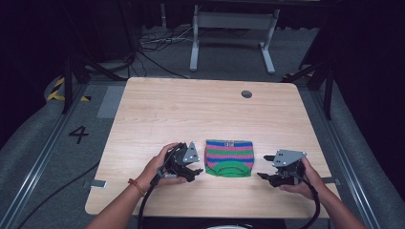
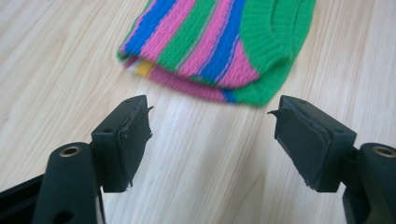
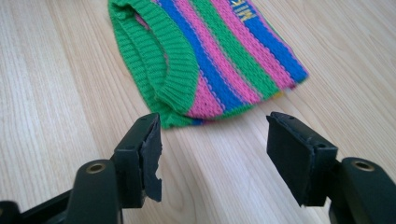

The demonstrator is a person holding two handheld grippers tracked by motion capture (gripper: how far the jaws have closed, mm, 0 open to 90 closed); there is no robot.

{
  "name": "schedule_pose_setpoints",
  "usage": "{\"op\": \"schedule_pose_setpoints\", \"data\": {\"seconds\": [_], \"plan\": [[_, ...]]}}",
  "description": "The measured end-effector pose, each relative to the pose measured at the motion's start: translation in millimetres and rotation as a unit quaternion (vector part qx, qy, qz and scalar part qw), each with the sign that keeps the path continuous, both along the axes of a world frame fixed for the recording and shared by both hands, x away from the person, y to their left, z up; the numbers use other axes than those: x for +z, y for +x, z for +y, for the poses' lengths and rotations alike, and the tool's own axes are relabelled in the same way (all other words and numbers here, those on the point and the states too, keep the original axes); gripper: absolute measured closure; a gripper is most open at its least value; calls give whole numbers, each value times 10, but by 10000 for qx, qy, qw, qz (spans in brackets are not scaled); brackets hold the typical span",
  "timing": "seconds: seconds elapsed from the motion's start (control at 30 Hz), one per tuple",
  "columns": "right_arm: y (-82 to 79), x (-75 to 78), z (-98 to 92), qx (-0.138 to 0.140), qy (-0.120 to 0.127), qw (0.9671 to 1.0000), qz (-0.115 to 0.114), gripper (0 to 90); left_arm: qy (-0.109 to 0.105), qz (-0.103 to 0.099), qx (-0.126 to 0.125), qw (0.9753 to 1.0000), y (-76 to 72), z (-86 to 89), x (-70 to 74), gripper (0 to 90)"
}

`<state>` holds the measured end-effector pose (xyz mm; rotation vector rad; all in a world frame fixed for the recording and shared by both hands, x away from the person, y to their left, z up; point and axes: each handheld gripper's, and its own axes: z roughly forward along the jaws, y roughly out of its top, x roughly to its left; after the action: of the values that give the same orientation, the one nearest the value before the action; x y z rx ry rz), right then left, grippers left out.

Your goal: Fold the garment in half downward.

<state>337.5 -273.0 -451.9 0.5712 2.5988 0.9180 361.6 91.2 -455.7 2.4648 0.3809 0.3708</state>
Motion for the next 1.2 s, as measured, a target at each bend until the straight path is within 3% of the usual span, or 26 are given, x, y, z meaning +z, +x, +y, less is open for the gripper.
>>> {"op": "schedule_pose_setpoints", "data": {"seconds": [0.17, 0.5, 0.83, 1.07, 1.2], "plan": [[-38, -12, -151, -205, -17, 9998, 85, 339, 85, -10, 155, 9998, -45, 215, 36, 260], [-82, -37, -420, -564, 92, 9984, -16, 314, 230, -58, 493, 9985, -97, 558, -24, 251], [-109, -157, -723, -884, 299, 9956, -21, 291, 305, -113, 582, 9978, -137, 817, -48, 236], [-125, -222, -906, -1165, 391, 9924, -10, 290, 94, -37, 741, 9972, -156, 1023, -57, 232], [-166, -239, -1012, -1337, 505, 9897, -5, 289, -144, 23, 875, 9961, -187, 1143, -65, 230]]}}
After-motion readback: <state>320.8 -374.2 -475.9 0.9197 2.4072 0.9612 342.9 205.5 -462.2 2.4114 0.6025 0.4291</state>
